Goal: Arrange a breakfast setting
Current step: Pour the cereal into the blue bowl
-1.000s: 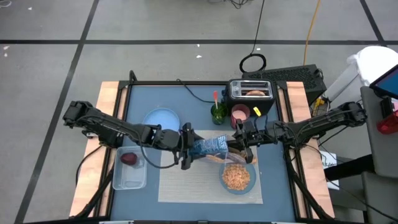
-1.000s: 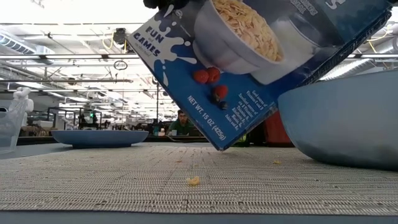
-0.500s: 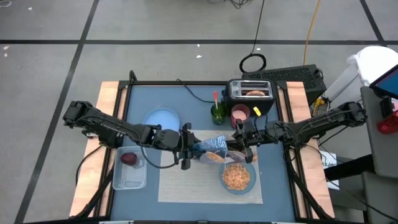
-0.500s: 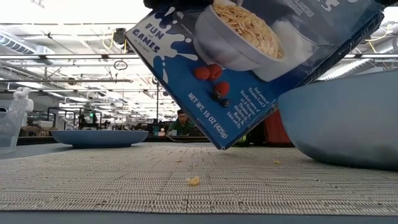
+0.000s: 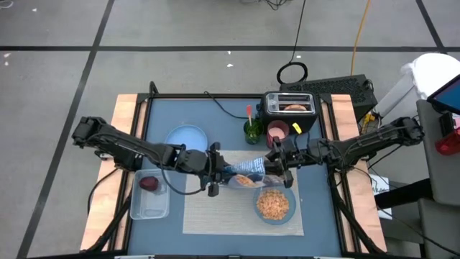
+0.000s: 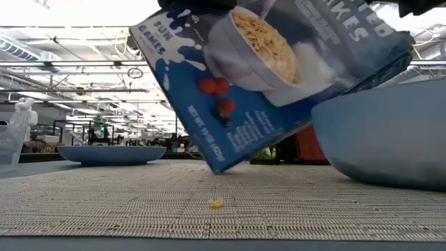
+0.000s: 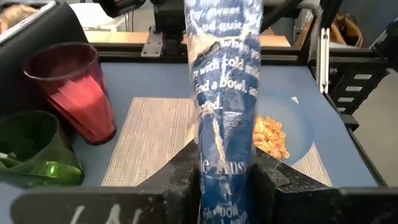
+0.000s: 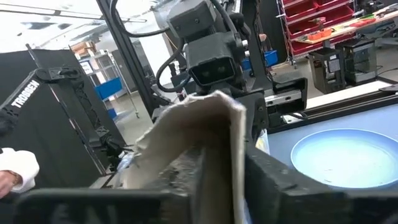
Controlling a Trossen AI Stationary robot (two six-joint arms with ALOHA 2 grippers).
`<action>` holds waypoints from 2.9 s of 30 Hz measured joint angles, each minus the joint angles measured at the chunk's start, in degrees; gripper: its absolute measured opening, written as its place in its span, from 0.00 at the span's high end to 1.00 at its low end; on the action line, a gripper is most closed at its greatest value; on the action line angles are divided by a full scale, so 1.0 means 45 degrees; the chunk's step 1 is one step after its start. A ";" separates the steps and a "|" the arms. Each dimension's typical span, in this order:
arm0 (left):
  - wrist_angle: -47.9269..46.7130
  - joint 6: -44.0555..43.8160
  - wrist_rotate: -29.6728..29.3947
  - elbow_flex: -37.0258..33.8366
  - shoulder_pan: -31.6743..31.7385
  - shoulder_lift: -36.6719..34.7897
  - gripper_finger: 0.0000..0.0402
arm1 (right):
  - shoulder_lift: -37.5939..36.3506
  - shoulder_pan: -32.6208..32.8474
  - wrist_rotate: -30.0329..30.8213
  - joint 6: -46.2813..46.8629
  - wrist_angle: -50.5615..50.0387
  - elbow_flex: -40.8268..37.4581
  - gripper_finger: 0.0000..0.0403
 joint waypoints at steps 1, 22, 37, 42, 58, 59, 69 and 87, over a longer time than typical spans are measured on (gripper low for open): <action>0.0040 -0.0026 0.0000 0.0000 0.0000 -0.0049 0.78 | 0.0000 0.0000 0.0008 -0.0014 0.0034 0.0001 0.71; -0.2134 -0.0034 -0.0280 0.0000 0.0003 -0.1898 0.98 | -0.0573 -0.0223 0.0052 -0.1705 0.0078 -0.0004 0.44; -0.3699 0.1104 -0.0348 0.0000 0.1181 -0.5046 0.98 | -0.0690 -0.0240 0.0142 -0.2447 0.0287 -0.0004 0.44; -0.4706 0.1328 -0.0795 0.0024 0.2048 -0.6462 0.99 | -0.0831 -0.0248 0.0726 -0.2710 0.0312 -0.0004 0.44; -0.1531 0.3601 0.1243 -0.1447 0.6988 -0.7457 0.99 | -0.0879 -0.0665 0.1024 -0.2946 0.0128 -0.0004 0.44; -0.1040 0.3657 0.1692 -0.1844 0.7396 -0.7463 0.99 | -0.0879 -0.0665 0.1023 -0.2947 0.0122 -0.0004 0.44; 0.3846 0.3540 0.4986 -0.5721 1.1841 -0.7385 0.99 | -0.0879 -0.0665 0.0999 -0.2613 0.0059 -0.0004 0.44; 0.6899 0.3084 0.7103 -0.7854 1.5717 -0.5224 0.99 | -0.0879 -0.0675 0.1019 -0.2700 0.0009 -0.0009 0.44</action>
